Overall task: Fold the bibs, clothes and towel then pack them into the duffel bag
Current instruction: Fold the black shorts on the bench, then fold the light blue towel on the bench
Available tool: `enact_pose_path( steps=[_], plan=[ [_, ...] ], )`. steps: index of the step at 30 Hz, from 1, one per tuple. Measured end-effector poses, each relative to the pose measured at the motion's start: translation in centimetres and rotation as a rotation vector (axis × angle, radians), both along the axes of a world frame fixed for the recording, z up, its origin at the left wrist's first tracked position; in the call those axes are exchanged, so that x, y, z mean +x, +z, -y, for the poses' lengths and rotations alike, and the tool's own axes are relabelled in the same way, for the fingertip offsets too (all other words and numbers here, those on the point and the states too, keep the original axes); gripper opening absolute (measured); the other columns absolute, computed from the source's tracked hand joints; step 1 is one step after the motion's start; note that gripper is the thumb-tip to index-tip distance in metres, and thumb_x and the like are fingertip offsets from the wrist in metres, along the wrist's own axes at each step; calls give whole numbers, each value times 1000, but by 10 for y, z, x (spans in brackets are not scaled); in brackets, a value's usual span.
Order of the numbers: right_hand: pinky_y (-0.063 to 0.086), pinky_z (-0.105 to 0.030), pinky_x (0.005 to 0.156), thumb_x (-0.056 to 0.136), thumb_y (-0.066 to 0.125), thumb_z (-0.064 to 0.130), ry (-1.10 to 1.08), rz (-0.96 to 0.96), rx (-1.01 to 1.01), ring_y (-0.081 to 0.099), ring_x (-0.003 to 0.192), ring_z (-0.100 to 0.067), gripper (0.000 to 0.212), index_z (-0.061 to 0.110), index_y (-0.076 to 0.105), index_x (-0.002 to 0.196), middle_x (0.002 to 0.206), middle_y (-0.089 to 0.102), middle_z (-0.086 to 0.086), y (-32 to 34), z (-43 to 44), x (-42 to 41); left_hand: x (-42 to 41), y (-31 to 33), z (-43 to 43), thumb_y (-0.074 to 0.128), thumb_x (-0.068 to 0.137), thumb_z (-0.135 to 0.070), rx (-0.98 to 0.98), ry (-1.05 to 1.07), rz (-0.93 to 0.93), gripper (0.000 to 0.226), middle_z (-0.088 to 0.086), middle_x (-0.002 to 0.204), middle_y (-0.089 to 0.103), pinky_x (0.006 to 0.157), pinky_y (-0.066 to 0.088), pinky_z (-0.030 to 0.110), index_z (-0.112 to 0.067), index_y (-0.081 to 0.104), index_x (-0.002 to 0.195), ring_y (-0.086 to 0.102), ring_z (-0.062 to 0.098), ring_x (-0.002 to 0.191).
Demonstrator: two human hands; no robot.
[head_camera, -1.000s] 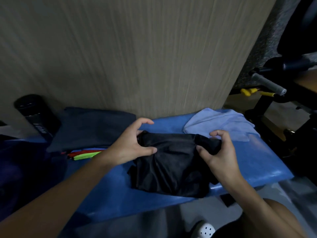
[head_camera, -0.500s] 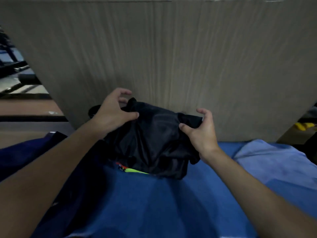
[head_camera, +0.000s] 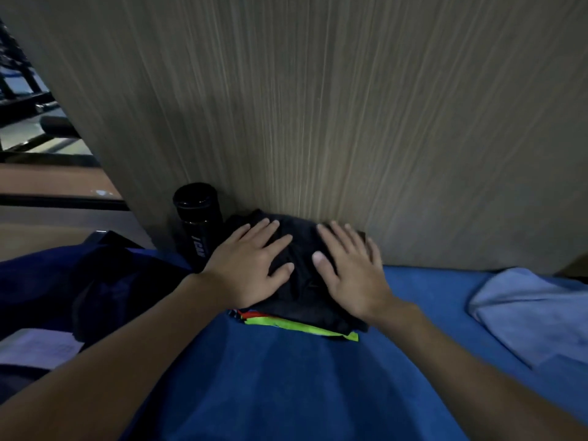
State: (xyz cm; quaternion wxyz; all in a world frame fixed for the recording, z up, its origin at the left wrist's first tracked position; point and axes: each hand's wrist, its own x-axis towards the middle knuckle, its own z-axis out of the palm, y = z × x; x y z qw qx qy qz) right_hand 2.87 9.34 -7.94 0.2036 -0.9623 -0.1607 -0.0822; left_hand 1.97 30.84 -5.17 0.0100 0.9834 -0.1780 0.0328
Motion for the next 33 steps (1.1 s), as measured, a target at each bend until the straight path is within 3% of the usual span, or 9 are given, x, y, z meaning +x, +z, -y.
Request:
enact_pose_path(
  steps=[3,7,10,13,17,20,25,29,33],
  plan=[
    [-10,-49,119,89,1,66,71,-162,-166,-17,148,-9,67,44,-2,153,163,-11,13,-18,-1,-7,-1,-1,0,-9,75,-73,59,15,-49,93,-1,167,-2,124,-2,35,-33,8,158,-7,12,152],
    [-12,-50,118,95,5,63,50,-195,-195,-19,148,-9,62,42,-2,153,163,-13,12,-16,6,-10,1,5,4,12,96,-67,152,50,-100,71,0,167,-3,124,1,38,-33,5,158,-7,14,153],
    [-14,-50,118,98,8,60,34,-186,-173,-18,148,-8,60,40,3,154,163,-9,12,-11,23,-18,-1,15,21,11,97,-63,156,80,-9,69,4,165,15,123,7,46,-29,19,156,6,22,153],
    [-8,-48,120,99,10,57,-30,-185,-82,-11,149,-6,59,37,12,154,164,3,13,-9,52,-29,-7,28,57,6,85,-60,77,-36,113,80,3,151,42,119,18,46,-23,43,146,27,24,146],
    [4,-45,121,97,13,60,-188,-136,10,9,148,-7,63,30,31,149,158,26,11,-15,110,-48,-7,28,124,25,88,-47,-48,-196,143,57,-3,126,59,107,33,38,-22,60,125,47,19,126],
    [14,-45,117,81,6,66,-360,-101,-6,24,144,-9,82,26,44,141,149,40,9,-33,170,-69,-7,15,174,37,91,-39,-102,-284,82,44,-6,124,58,104,34,36,-23,58,125,48,16,124],
    [15,-47,116,97,46,42,-529,-168,-77,21,144,-9,48,24,40,142,150,35,8,-53,255,-101,-8,-20,260,49,96,-29,-151,-399,-67,42,-4,139,53,109,33,36,-19,52,137,46,17,131],
    [17,-45,115,97,45,38,-515,-245,-61,24,141,-5,46,29,37,142,151,33,13,-59,290,-107,-3,-53,317,52,95,-28,-205,-406,-255,54,0,155,38,114,34,38,-17,41,147,39,19,141],
    [15,-46,115,96,45,42,-442,-254,-85,23,141,-4,49,33,36,143,149,31,15,-66,299,-112,-2,-74,345,52,96,-27,-125,-417,-366,65,0,162,24,115,31,38,-14,26,154,31,22,145]
  ],
)
